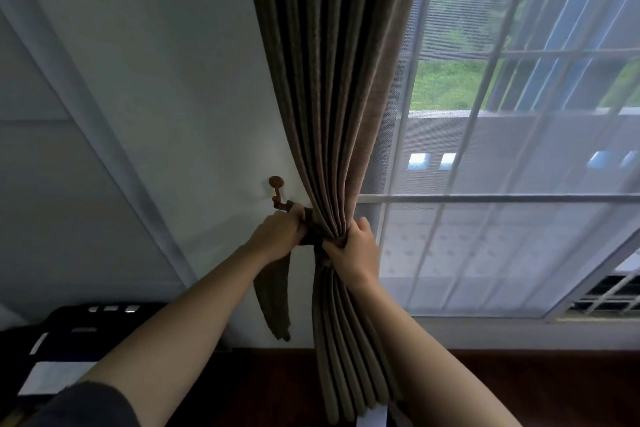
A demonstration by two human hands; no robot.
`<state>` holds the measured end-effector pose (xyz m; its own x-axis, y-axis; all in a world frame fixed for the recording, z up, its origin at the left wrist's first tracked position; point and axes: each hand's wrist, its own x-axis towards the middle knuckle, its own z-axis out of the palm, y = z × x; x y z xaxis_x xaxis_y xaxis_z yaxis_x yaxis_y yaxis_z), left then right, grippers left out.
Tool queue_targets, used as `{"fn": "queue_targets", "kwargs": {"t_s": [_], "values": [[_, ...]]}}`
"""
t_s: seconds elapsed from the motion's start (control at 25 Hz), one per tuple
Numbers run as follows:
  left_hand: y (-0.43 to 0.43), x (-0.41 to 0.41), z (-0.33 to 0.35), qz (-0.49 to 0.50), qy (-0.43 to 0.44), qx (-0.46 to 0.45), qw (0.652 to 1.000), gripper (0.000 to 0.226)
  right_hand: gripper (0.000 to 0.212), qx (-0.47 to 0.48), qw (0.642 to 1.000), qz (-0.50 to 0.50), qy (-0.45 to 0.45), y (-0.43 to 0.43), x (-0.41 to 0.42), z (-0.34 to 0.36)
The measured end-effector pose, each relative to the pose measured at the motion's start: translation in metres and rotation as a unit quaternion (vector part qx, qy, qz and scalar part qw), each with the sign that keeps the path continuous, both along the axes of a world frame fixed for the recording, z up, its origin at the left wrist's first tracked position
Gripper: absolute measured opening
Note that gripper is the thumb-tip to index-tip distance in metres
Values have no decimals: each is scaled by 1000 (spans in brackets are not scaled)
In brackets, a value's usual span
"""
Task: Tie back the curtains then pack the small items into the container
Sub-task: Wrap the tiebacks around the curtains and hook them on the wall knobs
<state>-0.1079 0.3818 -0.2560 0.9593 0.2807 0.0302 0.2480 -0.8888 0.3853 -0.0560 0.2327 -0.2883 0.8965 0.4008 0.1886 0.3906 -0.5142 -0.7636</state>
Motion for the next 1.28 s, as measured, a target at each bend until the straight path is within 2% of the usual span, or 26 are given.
{"fn": "queue_targets", "kwargs": {"t_s": [0.16, 0.24, 0.28, 0.36, 0.44, 0.52, 0.64, 0.8, 0.84, 0.96, 1.12, 1.28], "values": [[19, 0, 25, 1, 102, 61, 993, 15, 35, -16, 1000, 9, -2, -4, 2, 2], [20, 8, 43, 24, 61, 143, 988, 18, 34, -14, 1000, 4, -2, -3, 1, 1], [16, 13, 50, 40, 22, 153, 987, 19, 33, -12, 1000, 3, 2, -2, 1, 1], [2, 22, 57, 71, -59, 33, 995, 20, 30, -5, 1000, 1, 8, -3, 4, 0], [-11, 27, 51, 85, -135, -115, 981, 16, 27, 3, 1000, 5, 7, -5, 7, -1], [-17, 23, 41, 73, -150, -116, 979, 8, 25, 15, 1000, 13, 11, -6, 7, -2], [-11, 10, 24, 13, -115, -168, 979, 29, 23, 37, 999, 23, 22, -7, 8, -3], [-5, 1, 12, -89, 57, -206, 973, 64, 24, 74, 994, 59, 53, -13, 15, -4], [-7, -1, 12, -104, 75, -206, 970, 71, 24, 77, 993, 70, 57, -14, 16, -4], [-12, 0, 5, -129, 32, -211, 968, 78, 23, 83, 988, 99, 79, -19, 18, -4], [-15, 5, -9, -102, -33, -256, 961, 67, 33, 99, 961, 170, 193, -25, 27, -2], [-22, 11, -24, -54, -95, -339, 934, 55, 32, 57, 967, 189, 160, -32, 44, 0]]}}
